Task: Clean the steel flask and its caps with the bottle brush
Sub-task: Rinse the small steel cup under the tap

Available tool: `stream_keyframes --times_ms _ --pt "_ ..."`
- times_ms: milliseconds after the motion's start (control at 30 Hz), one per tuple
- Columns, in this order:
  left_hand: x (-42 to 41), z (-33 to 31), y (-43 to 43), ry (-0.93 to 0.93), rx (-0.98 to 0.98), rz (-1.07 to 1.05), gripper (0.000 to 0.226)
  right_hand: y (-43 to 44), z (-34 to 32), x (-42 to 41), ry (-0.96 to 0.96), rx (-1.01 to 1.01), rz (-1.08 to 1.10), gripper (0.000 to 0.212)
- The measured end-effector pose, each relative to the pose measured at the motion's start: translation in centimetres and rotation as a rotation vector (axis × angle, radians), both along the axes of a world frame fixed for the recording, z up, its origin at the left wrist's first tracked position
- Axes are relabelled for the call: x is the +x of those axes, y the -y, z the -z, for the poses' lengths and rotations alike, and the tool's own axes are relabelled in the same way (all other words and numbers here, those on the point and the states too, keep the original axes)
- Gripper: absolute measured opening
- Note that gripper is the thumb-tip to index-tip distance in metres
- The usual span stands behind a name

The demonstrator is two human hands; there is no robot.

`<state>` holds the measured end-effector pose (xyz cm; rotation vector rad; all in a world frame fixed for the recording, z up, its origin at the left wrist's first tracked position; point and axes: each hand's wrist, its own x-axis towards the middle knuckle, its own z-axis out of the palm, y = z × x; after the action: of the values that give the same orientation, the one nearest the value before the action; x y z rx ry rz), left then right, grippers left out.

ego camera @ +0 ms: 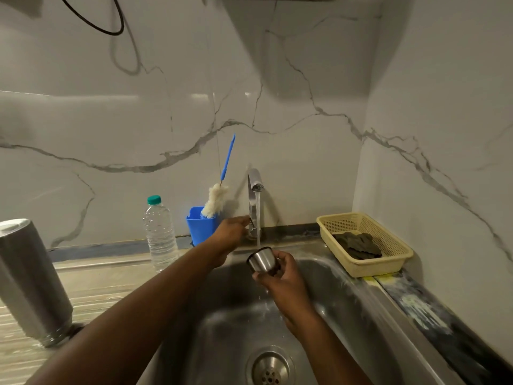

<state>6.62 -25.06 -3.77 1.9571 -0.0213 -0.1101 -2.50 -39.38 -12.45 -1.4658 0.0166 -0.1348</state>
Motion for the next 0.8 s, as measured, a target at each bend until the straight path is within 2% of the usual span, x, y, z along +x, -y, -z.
stream_keyframes --times_ms 167,300,400,500,700,800 --pt "0.0 0.0 1.3 0.077 0.085 0.076 0.039 -0.2 0.1 0.1 0.041 0.0 0.02 0.059" --pt "-0.4 -0.3 0.9 0.075 0.118 0.091 0.042 0.1 -0.2 0.1 0.067 0.011 0.072 0.055" --pt "-2.7 0.2 -0.3 0.15 0.139 0.066 0.04 0.1 -0.6 -0.2 0.11 -0.02 0.091 0.055" --pt "-6.4 1.5 -2.4 0.226 0.215 0.046 0.028 -0.1 -0.7 -0.9 0.164 -0.166 0.09 0.063" --pt "-15.1 3.0 -7.2 0.202 0.431 0.054 0.019 -0.9 -1.0 -2.2 0.304 -0.657 0.072 0.054" --pt "-18.1 2.9 -9.4 0.164 0.441 0.06 0.021 -2.0 -1.7 -2.9 0.307 -0.707 0.003 0.064"
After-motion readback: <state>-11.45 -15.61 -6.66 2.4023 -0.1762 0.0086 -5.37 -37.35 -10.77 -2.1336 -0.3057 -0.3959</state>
